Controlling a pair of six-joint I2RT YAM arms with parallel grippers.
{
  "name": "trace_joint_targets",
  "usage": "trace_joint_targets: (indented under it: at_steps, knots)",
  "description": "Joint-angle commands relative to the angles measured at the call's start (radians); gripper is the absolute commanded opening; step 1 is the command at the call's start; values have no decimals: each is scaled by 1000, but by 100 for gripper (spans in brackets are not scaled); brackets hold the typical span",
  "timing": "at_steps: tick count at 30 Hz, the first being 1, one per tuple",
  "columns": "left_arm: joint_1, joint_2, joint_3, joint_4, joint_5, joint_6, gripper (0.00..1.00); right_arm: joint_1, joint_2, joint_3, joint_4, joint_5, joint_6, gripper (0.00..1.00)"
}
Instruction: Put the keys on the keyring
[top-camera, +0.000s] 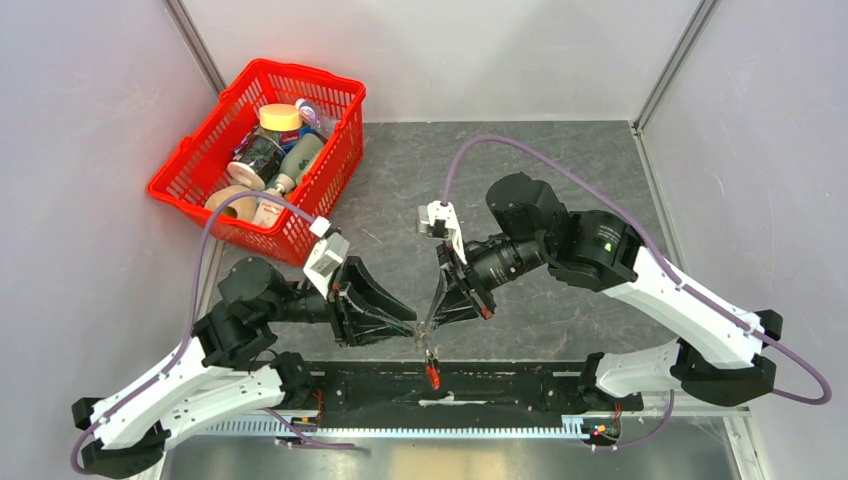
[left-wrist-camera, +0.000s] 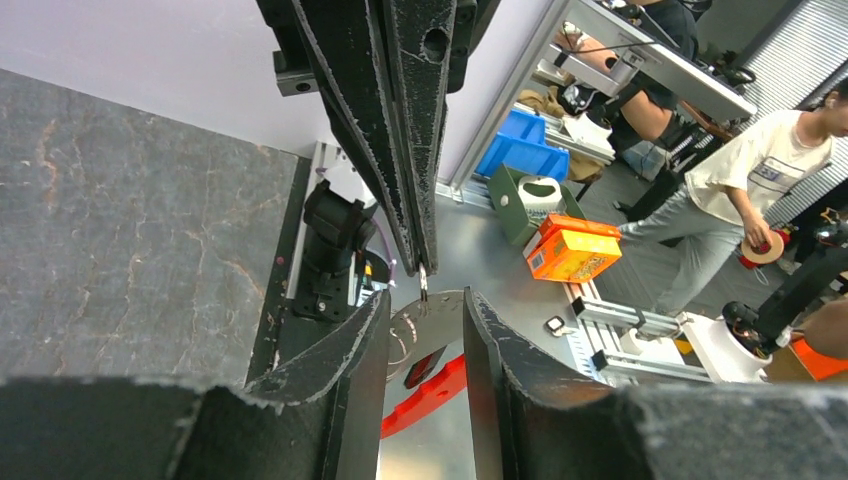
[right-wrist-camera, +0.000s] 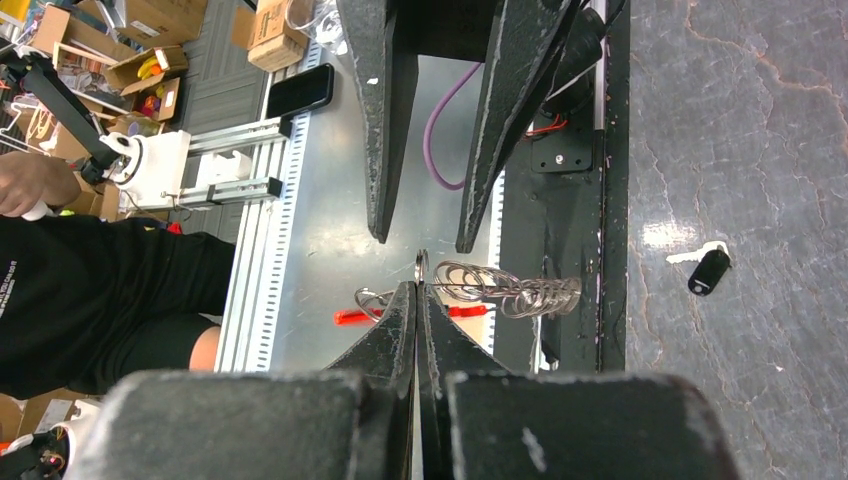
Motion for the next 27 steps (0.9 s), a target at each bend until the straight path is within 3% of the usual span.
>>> trace_joint_targets:
  at_steps: [1,11,27]
  knots:
    - [1,9,29,-15,41,24,40,5,10,50,13,-8,-13,0]
    - [0,33,26,3,58,19,39,4,29,70,12,20,-4,0]
    - [1,32,17,15,66,20,7,5,33,49,0,3,-10,0]
